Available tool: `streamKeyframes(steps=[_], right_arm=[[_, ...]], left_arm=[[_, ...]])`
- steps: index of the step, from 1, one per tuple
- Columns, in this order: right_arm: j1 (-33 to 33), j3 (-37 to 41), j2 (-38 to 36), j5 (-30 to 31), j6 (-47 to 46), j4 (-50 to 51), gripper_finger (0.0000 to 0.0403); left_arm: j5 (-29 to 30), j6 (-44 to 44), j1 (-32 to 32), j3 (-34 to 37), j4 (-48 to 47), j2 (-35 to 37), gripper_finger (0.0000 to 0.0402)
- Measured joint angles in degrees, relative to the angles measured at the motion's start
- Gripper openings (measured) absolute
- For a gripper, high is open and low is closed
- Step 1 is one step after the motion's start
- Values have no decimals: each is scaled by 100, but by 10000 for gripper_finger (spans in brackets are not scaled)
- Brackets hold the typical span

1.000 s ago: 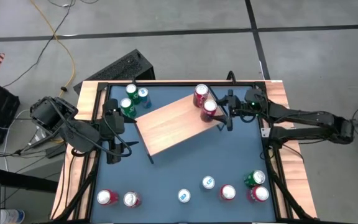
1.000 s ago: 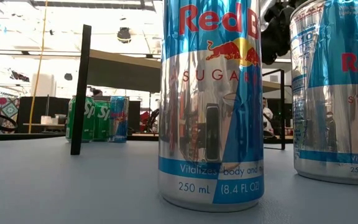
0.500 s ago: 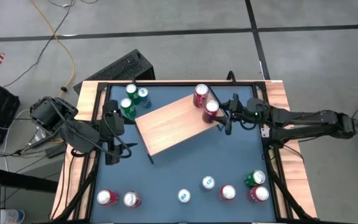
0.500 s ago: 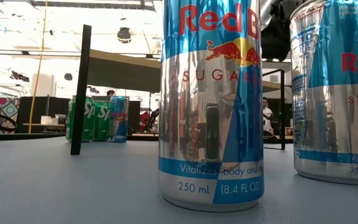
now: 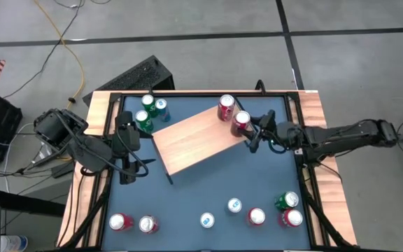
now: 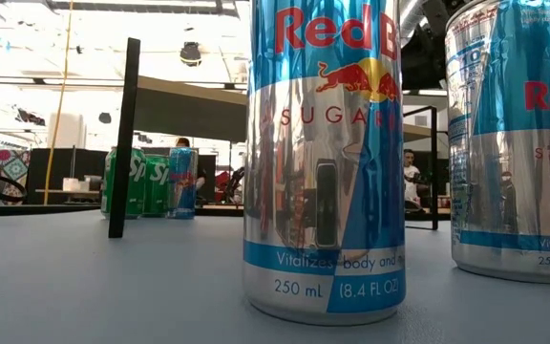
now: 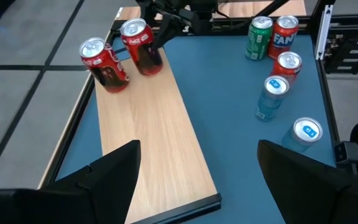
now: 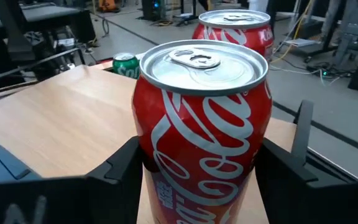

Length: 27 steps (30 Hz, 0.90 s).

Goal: Place canned beverage on shelf
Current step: Put the top red white soda can on the shelf aligned with the other red white soda can

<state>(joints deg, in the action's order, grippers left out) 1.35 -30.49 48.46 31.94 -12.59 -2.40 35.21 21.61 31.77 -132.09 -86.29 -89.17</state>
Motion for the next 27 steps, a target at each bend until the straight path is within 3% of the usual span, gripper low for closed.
streamKeyframes(steps=[10, 27], right_arm=[[282, 3, 44, 246, -4, -381, 234], [113, -297, 1034, 722, 255, -795, 235]], left_arm=[[96, 2, 1, 0, 3, 0, 309], [150, 15, 0, 0, 5, 0, 309]])
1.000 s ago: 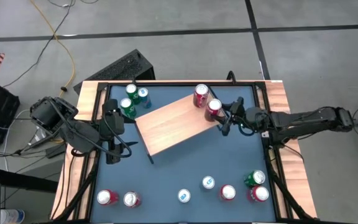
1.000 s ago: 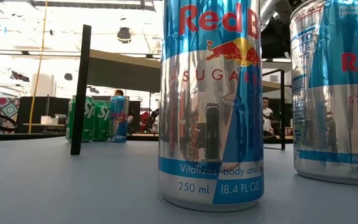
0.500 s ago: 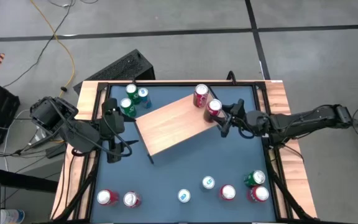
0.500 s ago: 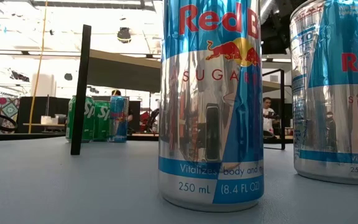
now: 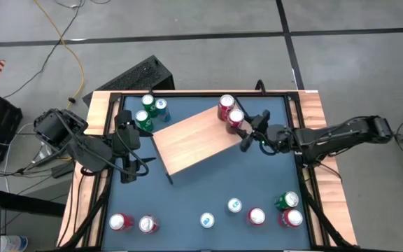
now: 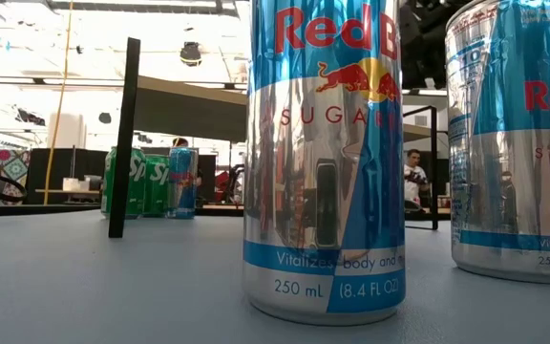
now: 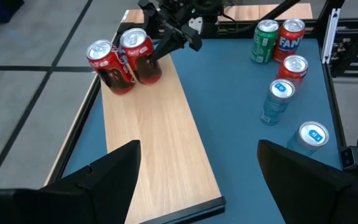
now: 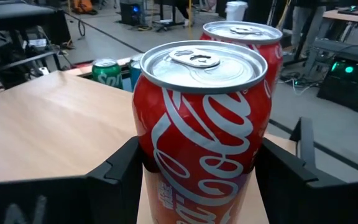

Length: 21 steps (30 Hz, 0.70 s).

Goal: Place canned beverage on shelf
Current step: Put the top red white soda can on the shelf aligned with the other red white soda can

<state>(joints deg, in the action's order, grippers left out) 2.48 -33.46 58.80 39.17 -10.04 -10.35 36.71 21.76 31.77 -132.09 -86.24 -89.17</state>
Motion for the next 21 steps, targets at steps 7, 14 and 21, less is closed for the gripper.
streamKeyframes(steps=[7, 14, 21], right_arm=[[-50, -98, 294, 7, -16, -86, 235], [-50, -106, 321, 8, -35, -63, 236], [-29, -100, 249, 7, -17, 71, 271]], left_arm=[[0, -4, 2, 0, -9, 0, 309], [-4, -4, 2, 0, -15, 0, 309], [-39, 0, 2, 0, -15, 0, 309]])
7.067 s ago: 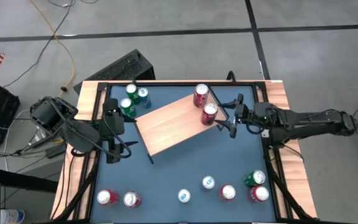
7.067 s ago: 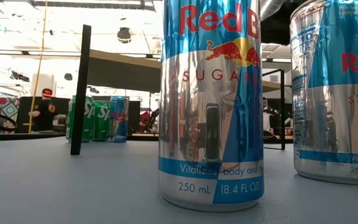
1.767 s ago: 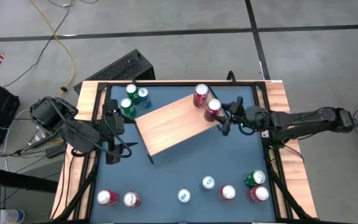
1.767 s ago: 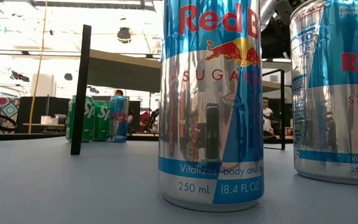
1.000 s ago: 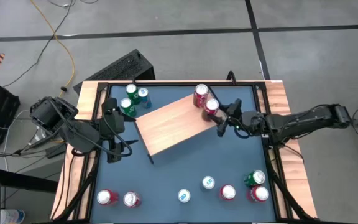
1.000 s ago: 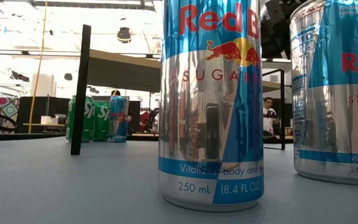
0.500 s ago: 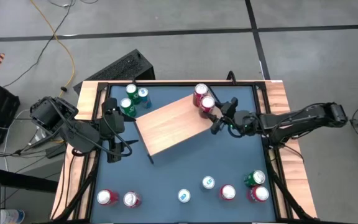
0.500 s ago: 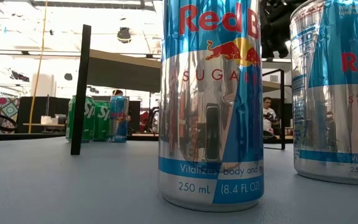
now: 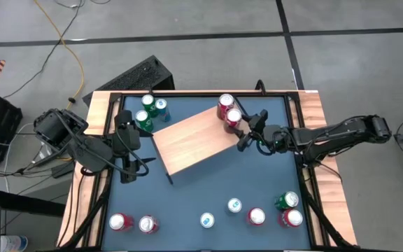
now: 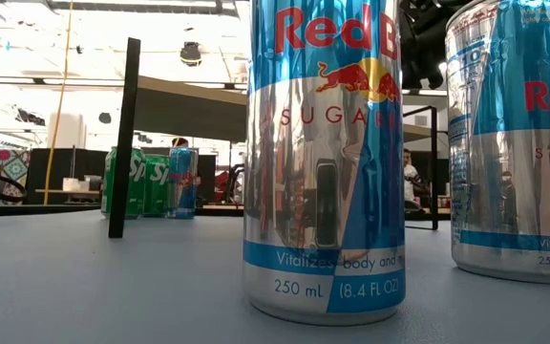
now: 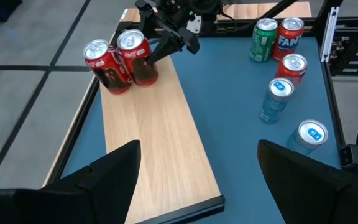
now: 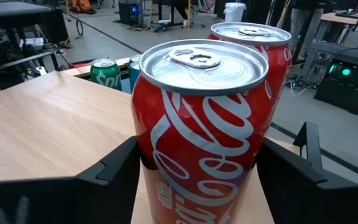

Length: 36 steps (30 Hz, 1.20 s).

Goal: Place canned beverage on shelf
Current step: Put the top red white soda can on the shelf aligned with the other red white soda can

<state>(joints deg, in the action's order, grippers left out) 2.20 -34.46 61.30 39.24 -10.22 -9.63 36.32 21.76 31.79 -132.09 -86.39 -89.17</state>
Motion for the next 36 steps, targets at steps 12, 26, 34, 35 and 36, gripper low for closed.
streamKeyframes(steps=[12, 26, 34, 35, 36], right_arm=[[2, -137, -49, 4, -34, 273, 316], [99, -1026, -227, 46, 212, 1764, 317], [794, -1755, -425, 517, 17, 2978, 308], [964, -1784, -469, 745, -79, 3246, 301], [1148, -1825, -485, 1003, -189, 3402, 291]], left_arm=[[2, 4, -2, 0, 3, 0, 309], [-7, 52, -2, 0, 4, 0, 309], [-52, 93, 0, 0, -8, 0, 309], [-54, 98, -2, 0, -9, 0, 309], [-67, 102, -1, 0, -9, 0, 309]])
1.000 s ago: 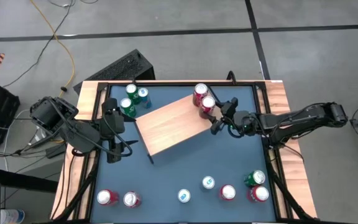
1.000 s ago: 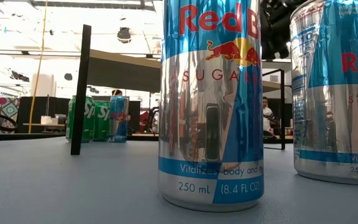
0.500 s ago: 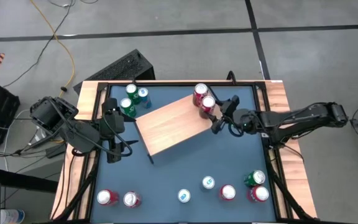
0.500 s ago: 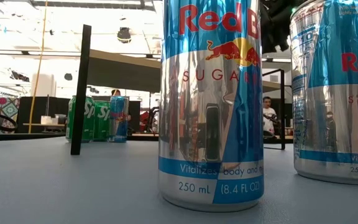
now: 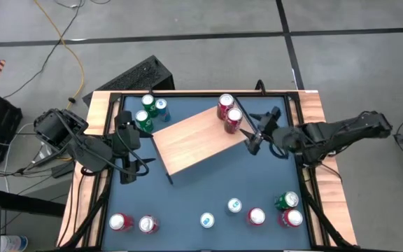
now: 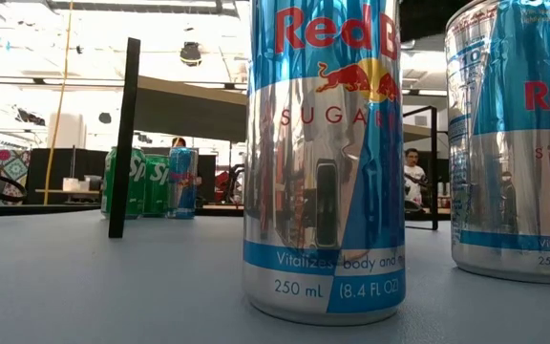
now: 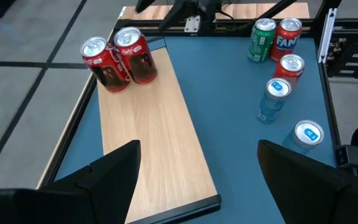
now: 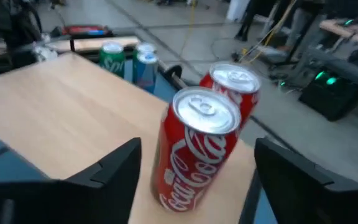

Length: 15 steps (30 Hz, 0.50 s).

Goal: Place canned beverage on shelf
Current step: Put the top red white soda can on the shelf aligned with the other red white soda can

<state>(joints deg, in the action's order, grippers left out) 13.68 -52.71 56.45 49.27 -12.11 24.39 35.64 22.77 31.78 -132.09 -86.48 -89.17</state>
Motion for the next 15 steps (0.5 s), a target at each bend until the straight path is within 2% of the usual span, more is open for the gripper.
streamKeyframes(steps=[3, 5, 9, 12, 13, 15], right_arm=[[525, -25, -32, 556, -594, 443, 250], [809, -19, 42, 662, -1090, 576, 209], [1037, 76, 427, 811, -1550, 699, 102], [990, 75, 760, 967, -1556, 653, 26], [947, 74, 858, 966, -1517, 633, 13], [836, 74, 1080, 959, -1507, 623, 13]], left_arm=[[-74, 35, 1, 0, -4, 0, 309], [-79, 38, 1, 0, -4, 0, 309], [3, 13, 1, 0, -8, 0, 309], [168, -25, 1, 0, -7, 0, 309], [181, -25, 1, 0, -7, 0, 309], [181, 3, -1, 0, -7, 0, 309]])
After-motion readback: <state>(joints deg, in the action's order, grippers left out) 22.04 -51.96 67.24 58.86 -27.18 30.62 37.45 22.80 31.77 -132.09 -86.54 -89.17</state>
